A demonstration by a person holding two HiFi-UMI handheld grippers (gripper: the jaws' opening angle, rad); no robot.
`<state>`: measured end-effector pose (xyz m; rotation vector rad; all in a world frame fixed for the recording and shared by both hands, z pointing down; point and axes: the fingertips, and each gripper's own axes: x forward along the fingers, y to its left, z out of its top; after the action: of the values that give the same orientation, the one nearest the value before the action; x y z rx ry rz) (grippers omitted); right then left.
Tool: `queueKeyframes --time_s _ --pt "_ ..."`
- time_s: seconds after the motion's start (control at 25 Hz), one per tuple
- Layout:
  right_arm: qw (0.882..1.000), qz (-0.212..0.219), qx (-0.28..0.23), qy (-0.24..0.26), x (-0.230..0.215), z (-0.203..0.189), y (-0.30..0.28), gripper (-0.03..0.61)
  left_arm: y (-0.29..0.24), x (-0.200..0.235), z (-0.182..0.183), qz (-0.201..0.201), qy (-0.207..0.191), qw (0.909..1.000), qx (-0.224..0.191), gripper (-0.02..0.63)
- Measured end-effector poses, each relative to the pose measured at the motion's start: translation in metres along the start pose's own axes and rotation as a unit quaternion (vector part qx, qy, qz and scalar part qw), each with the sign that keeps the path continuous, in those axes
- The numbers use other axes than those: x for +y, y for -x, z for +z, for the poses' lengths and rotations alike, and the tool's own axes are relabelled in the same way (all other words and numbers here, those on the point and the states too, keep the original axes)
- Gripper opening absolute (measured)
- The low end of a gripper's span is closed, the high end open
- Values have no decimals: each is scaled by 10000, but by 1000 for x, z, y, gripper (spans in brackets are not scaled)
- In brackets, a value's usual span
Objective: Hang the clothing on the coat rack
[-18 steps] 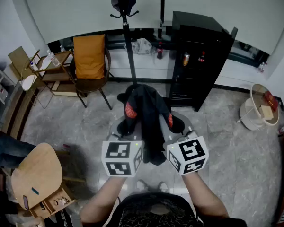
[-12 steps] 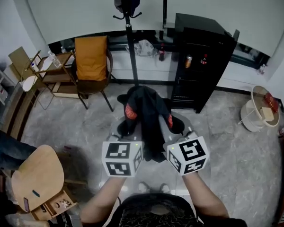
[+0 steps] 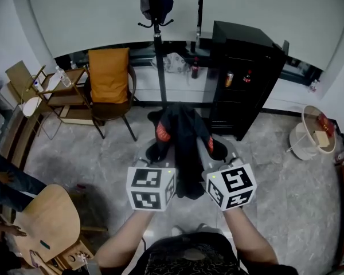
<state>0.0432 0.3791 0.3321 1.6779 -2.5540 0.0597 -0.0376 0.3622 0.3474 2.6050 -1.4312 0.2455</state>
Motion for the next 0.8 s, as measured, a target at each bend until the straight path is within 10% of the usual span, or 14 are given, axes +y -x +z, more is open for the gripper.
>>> queueKeyframes --time_s 0.8 --pt "9997 253 -29 -12 -33 -2 -102 17 -78 63 11 180 46 9998 110 48"
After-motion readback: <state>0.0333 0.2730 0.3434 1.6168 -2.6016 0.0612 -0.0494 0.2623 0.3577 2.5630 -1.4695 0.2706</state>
